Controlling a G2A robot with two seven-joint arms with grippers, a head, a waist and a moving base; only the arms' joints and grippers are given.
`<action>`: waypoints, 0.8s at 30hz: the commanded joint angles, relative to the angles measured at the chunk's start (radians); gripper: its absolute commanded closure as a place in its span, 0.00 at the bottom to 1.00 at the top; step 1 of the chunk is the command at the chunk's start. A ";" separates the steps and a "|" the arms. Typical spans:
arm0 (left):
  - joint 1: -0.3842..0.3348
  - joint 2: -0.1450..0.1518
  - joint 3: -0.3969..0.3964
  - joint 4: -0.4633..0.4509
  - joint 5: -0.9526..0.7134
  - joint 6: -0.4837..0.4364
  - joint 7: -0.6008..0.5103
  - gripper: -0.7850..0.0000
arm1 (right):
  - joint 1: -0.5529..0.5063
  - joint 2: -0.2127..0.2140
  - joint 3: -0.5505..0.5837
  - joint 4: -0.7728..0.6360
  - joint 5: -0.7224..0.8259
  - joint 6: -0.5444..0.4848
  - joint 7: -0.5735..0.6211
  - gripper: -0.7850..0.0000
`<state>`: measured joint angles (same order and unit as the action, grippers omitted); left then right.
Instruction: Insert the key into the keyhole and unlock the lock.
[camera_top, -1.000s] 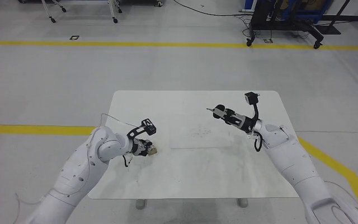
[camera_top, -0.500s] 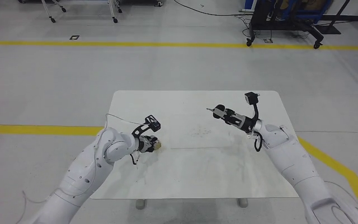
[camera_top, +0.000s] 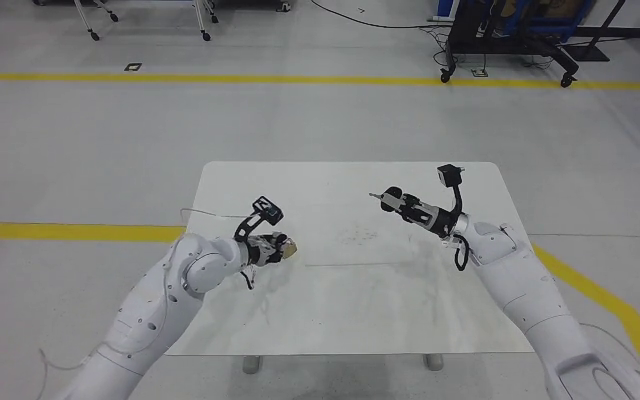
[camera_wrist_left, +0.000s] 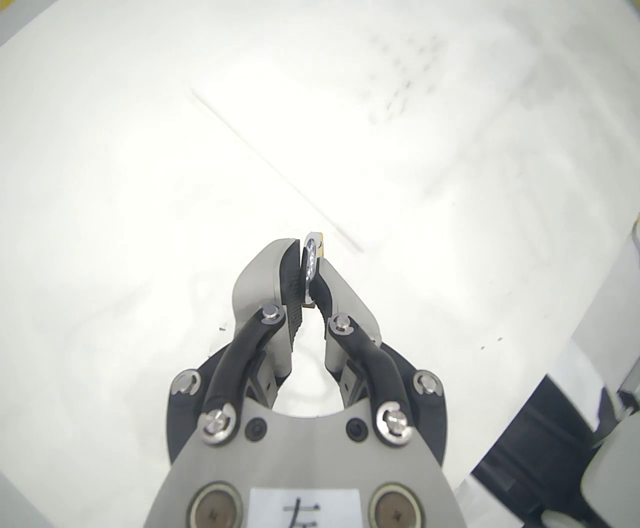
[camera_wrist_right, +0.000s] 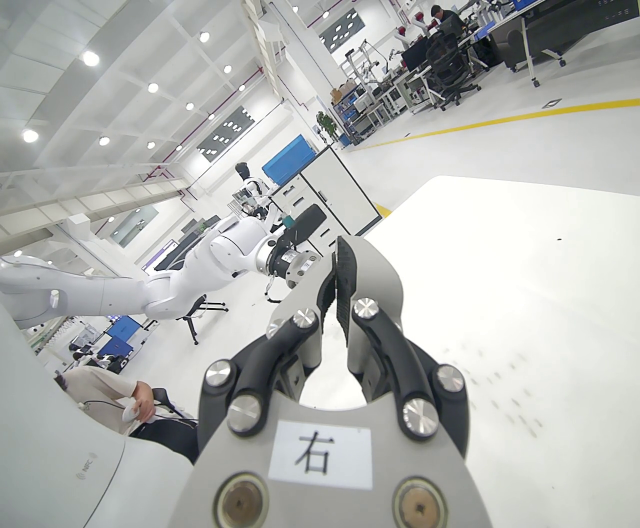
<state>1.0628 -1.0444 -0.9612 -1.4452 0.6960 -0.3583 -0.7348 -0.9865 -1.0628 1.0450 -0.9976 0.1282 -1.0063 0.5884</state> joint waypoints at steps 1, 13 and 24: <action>0.001 0.001 -0.032 0.025 -0.110 -0.033 0.010 1.00 | -0.009 0.001 0.008 -0.025 -0.040 0.032 -0.027 1.00; -0.005 0.003 -0.068 0.069 -0.243 -0.056 -0.022 1.00 | -0.046 0.006 0.040 -0.074 -0.094 0.063 -0.096 1.00; -0.053 -0.028 -0.041 0.146 -0.594 -0.124 -0.052 1.00 | -0.101 -0.022 0.011 -0.150 -0.111 0.190 -0.279 1.00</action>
<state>1.0207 -1.0679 -1.0063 -1.3175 0.1467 -0.4770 -0.7887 -1.0858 -1.0788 1.0647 -1.1472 0.0169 -0.8348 0.3399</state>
